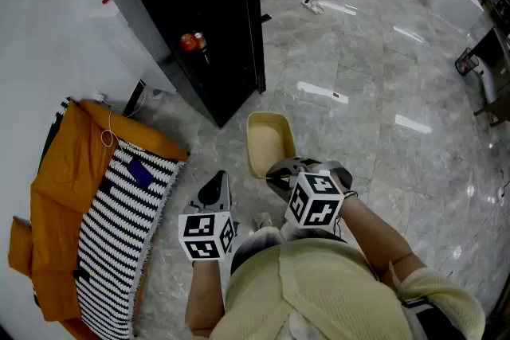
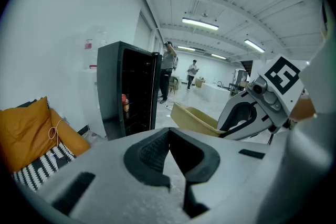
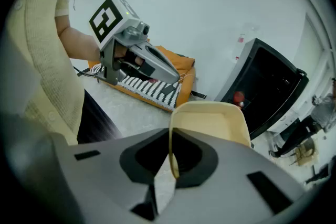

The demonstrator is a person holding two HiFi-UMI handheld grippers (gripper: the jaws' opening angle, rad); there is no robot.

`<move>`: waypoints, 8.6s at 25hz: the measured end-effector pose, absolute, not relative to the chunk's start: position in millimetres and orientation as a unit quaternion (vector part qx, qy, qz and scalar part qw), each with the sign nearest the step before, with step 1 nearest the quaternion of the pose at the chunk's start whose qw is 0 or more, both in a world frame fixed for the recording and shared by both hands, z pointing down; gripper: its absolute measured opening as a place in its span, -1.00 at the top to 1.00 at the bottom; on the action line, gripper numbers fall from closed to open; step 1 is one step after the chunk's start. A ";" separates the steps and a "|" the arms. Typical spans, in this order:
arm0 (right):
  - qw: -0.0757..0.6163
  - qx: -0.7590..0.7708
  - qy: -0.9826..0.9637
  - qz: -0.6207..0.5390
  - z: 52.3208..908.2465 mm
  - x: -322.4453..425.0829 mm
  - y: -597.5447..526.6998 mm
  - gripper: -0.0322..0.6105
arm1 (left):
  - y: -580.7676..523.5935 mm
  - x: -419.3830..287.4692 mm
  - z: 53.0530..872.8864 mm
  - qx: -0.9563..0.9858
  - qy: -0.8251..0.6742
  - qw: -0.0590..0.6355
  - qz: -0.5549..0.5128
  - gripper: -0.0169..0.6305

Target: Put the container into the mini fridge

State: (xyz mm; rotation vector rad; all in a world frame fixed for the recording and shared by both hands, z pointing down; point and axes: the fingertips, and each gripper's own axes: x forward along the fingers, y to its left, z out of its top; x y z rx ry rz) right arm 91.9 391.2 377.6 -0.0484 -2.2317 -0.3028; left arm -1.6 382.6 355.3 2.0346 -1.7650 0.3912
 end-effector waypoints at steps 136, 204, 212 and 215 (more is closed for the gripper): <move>0.512 -0.076 -0.850 -0.095 581.5 -87.7 -3.1 0.79 | -3.0 -163.9 525.0 0.650 -0.675 0.303 0.175 0.88; 0.458 -0.026 -0.872 -0.167 654.0 -222.8 -129.9 0.64 | -66.2 -214.0 589.2 0.619 -0.720 0.275 0.151 0.88; 0.435 0.003 -0.888 -0.153 628.7 -211.1 -123.9 0.64 | -64.5 -209.7 575.6 0.627 -0.716 0.266 0.153 0.88; 0.432 0.017 -0.891 -0.137 618.1 -199.7 -128.0 0.64 | -65.2 -207.8 567.3 0.630 -0.713 0.264 0.157 0.88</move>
